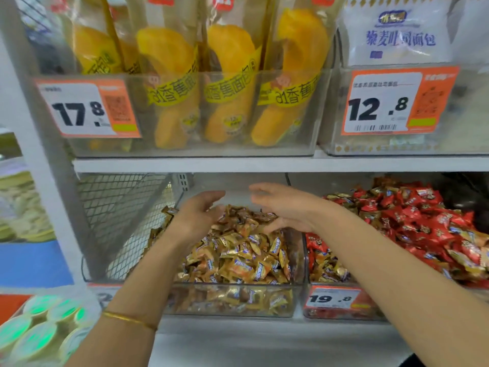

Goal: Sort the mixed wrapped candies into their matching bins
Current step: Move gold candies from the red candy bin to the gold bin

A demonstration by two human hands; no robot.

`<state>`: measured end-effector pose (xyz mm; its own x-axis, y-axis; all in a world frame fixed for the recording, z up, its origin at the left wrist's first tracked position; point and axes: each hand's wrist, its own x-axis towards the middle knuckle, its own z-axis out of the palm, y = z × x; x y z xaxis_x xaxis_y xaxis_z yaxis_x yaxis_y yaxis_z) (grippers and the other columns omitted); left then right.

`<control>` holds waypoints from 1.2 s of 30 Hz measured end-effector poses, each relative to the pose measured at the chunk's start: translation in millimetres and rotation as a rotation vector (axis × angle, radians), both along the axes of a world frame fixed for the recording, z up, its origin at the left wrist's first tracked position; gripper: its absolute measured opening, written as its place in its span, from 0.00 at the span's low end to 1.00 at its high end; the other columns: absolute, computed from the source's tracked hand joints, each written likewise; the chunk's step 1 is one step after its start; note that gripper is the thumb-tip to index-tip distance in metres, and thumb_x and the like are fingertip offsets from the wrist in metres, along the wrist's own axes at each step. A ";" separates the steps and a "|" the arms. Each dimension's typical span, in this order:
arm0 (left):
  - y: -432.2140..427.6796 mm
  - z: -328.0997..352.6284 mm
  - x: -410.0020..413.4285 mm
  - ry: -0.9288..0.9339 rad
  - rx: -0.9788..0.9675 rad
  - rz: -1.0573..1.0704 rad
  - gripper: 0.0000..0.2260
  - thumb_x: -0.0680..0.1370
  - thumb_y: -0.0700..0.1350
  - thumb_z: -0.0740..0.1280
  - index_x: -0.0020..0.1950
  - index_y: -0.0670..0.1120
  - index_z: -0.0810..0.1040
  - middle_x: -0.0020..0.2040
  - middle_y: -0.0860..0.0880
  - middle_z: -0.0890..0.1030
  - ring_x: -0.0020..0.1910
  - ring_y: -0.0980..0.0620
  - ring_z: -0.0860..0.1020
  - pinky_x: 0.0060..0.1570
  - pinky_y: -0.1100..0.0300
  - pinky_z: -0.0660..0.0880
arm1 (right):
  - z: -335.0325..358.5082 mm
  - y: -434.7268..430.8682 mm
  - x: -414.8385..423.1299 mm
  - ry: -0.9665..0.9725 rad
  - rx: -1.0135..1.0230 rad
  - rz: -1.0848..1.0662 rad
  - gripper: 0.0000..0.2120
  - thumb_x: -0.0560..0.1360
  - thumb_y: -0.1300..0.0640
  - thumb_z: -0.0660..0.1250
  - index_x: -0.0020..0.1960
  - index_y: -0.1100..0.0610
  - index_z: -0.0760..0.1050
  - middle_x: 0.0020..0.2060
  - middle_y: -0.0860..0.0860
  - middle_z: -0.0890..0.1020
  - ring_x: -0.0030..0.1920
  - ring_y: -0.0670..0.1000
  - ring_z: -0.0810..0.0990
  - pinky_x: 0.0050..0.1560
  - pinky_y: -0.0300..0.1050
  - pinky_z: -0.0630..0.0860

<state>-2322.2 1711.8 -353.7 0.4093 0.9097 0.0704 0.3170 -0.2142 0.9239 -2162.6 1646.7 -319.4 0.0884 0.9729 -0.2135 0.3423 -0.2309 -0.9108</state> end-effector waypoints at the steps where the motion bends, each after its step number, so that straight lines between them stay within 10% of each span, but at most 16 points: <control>1: 0.3 0.8 1.6 -0.009 0.024 -0.019 0.17 0.80 0.37 0.61 0.68 0.48 0.71 0.68 0.50 0.71 0.66 0.53 0.69 0.65 0.56 0.68 | -1.9 -4.2 4.6 0.021 0.037 -0.019 0.22 0.81 0.58 0.58 0.74 0.54 0.60 0.74 0.53 0.60 0.70 0.54 0.65 0.58 0.47 0.76; 8: -2.8 1.2 29.8 0.061 0.126 -0.185 0.24 0.77 0.27 0.56 0.62 0.52 0.75 0.70 0.51 0.70 0.72 0.54 0.64 0.65 0.61 0.64 | -13.1 -57.7 69.9 0.122 0.240 -0.274 0.14 0.79 0.71 0.56 0.53 0.59 0.77 0.53 0.57 0.79 0.48 0.54 0.83 0.38 0.43 0.82; 17: -44.7 13.0 109.0 -0.022 0.399 -0.407 0.15 0.78 0.35 0.62 0.53 0.55 0.78 0.60 0.56 0.76 0.60 0.61 0.74 0.62 0.63 0.71 | -27.5 -72.9 152.7 -0.154 0.180 -0.396 0.13 0.75 0.75 0.59 0.46 0.60 0.77 0.42 0.59 0.82 0.39 0.53 0.82 0.40 0.45 0.81; 20: -53.8 12.0 138.1 0.082 0.423 -0.513 0.14 0.77 0.32 0.62 0.58 0.44 0.79 0.58 0.52 0.78 0.53 0.62 0.76 0.56 0.74 0.70 | -37.1 -66.4 145.0 -0.369 0.199 -0.161 0.06 0.73 0.66 0.69 0.49 0.59 0.79 0.45 0.53 0.83 0.45 0.49 0.81 0.46 0.39 0.78; 23: -54.7 7.8 157.3 0.272 0.422 -0.476 0.13 0.78 0.33 0.60 0.60 0.43 0.78 0.58 0.47 0.79 0.55 0.55 0.77 0.57 0.63 0.73 | -52.5 -60.2 142.7 -0.842 0.128 0.082 0.07 0.70 0.56 0.73 0.48 0.53 0.81 0.45 0.46 0.81 0.48 0.46 0.76 0.50 0.41 0.73; 27: -51.2 8.6 167.8 0.485 0.410 -0.458 0.15 0.79 0.35 0.58 0.65 0.44 0.74 0.61 0.46 0.76 0.58 0.52 0.75 0.51 0.65 0.70 | -48.2 -64.3 159.7 -1.142 0.142 -0.067 0.06 0.73 0.60 0.68 0.49 0.53 0.80 0.52 0.48 0.80 0.59 0.51 0.71 0.57 0.46 0.72; 32: -56.1 -1.9 187.0 0.789 0.358 -0.663 0.26 0.76 0.41 0.67 0.72 0.44 0.64 0.70 0.46 0.68 0.66 0.49 0.70 0.61 0.62 0.67 | -43.1 -75.8 177.7 -1.002 0.238 -0.117 0.08 0.73 0.60 0.70 0.52 0.54 0.81 0.54 0.49 0.80 0.59 0.50 0.73 0.64 0.43 0.66; 36: -51.0 -14.9 199.5 1.038 0.468 -0.680 0.32 0.73 0.46 0.71 0.74 0.44 0.62 0.72 0.44 0.65 0.70 0.45 0.64 0.67 0.56 0.64 | -34.5 -88.2 175.6 -0.725 0.388 -0.253 0.08 0.72 0.66 0.69 0.48 0.56 0.82 0.45 0.49 0.80 0.44 0.45 0.77 0.42 0.25 0.68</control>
<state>-2122.8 1660.8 -368.6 0.8245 0.4788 -0.3015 0.5300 -0.8401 0.1156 -1987.0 1558.5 -353.9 0.2988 0.8980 0.3230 0.8504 -0.0969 -0.5172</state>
